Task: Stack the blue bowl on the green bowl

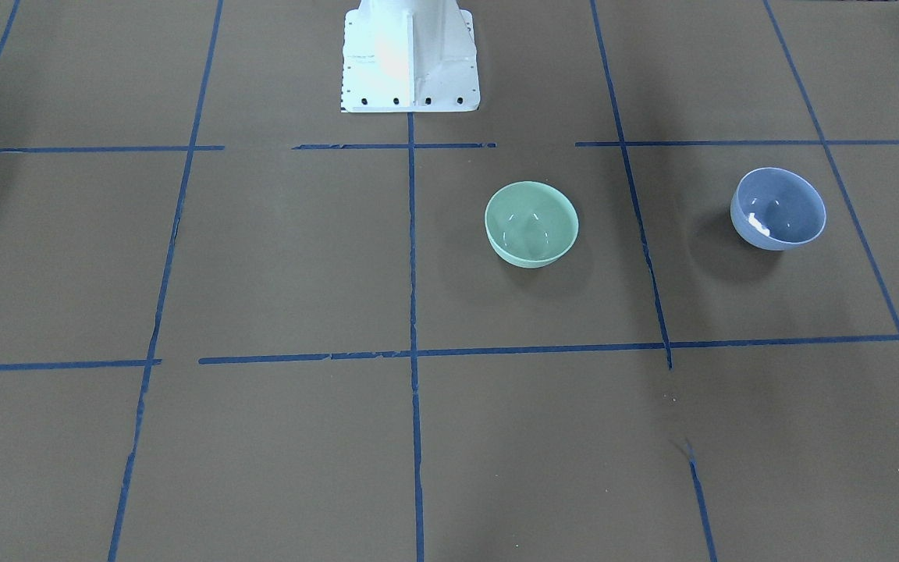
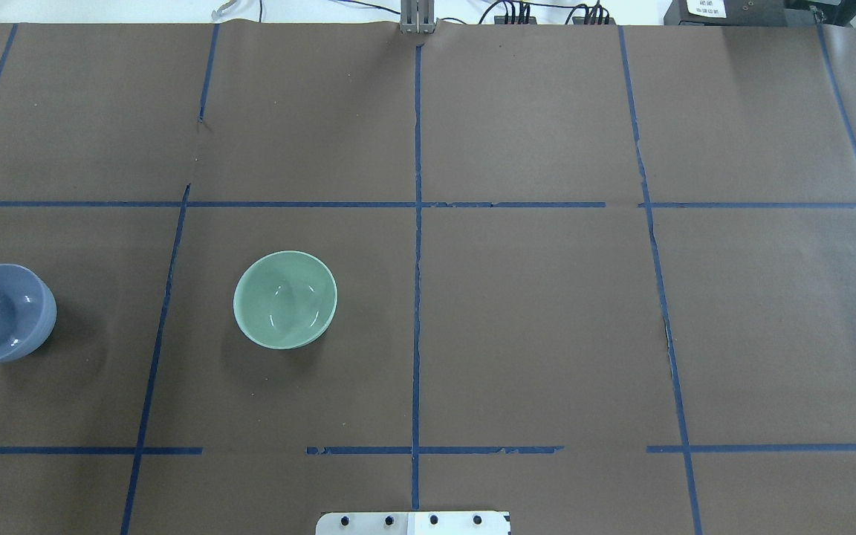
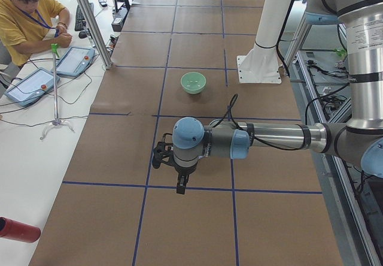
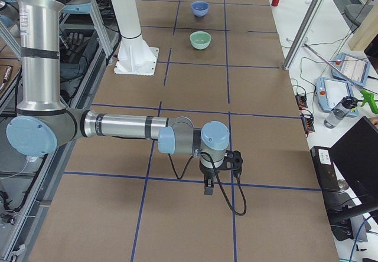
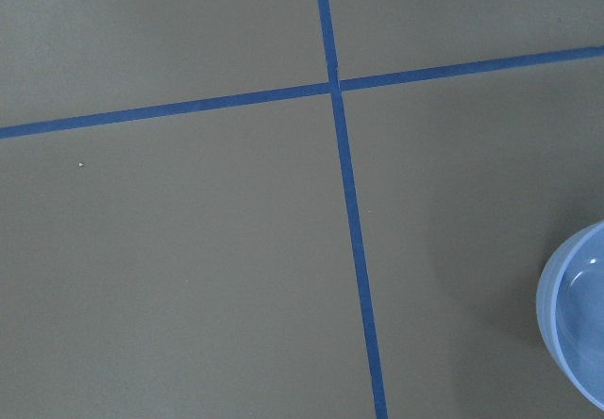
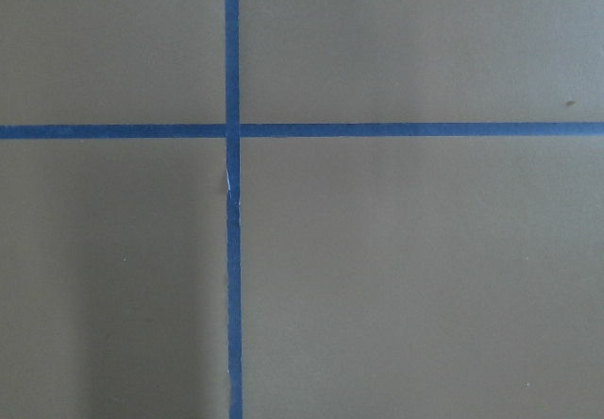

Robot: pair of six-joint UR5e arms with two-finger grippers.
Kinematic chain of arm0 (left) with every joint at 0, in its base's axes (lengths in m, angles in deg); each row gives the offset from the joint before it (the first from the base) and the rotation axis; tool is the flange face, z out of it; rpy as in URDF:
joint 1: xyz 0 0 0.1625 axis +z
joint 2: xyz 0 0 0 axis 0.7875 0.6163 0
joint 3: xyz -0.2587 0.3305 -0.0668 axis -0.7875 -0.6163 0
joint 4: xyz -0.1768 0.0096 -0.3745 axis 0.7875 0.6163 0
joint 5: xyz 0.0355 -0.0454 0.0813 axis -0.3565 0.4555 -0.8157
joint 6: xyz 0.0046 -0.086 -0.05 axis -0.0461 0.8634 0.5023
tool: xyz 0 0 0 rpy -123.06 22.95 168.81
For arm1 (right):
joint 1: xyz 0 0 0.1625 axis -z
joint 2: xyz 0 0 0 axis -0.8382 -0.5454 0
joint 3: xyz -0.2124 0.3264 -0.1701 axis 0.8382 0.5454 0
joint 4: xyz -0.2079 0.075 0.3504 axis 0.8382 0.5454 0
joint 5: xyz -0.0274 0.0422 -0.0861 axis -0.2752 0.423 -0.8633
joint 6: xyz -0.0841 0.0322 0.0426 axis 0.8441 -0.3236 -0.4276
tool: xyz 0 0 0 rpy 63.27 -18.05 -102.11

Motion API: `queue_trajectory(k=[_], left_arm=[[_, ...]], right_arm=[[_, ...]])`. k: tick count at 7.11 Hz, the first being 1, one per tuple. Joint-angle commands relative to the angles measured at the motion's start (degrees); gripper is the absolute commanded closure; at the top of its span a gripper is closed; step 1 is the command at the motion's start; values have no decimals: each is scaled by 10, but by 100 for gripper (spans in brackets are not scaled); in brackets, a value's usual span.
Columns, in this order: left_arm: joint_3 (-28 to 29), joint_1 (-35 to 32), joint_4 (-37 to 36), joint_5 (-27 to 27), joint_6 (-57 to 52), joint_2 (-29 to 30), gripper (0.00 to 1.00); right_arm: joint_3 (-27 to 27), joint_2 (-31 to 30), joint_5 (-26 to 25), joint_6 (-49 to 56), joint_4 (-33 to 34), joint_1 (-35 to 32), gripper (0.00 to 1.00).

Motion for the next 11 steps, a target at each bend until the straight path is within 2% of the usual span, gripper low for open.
queue_trajectory(k=[1, 5, 6, 7, 8, 9, 11], left_arm=[[3, 0, -1, 5, 1, 0, 0], [0, 16, 3, 2, -1, 24, 0], [-1, 72, 5, 2, 38, 25, 0], [3, 123, 66, -2, 134, 22, 0], [21, 165, 184, -43, 237, 1, 0], [55, 207, 279, -57, 323, -8, 0], [76, 279, 385, -60, 463, -13, 0]], right_arm=[[0, 0, 0, 0, 0, 0, 0], [0, 0, 0, 0, 0, 0, 0], [0, 0, 0, 0, 0, 0, 0], [0, 0, 0, 0, 0, 0, 0], [0, 0, 0, 0, 0, 0, 0], [0, 0, 0, 0, 0, 0, 0], [0, 0, 0, 0, 0, 0, 0]])
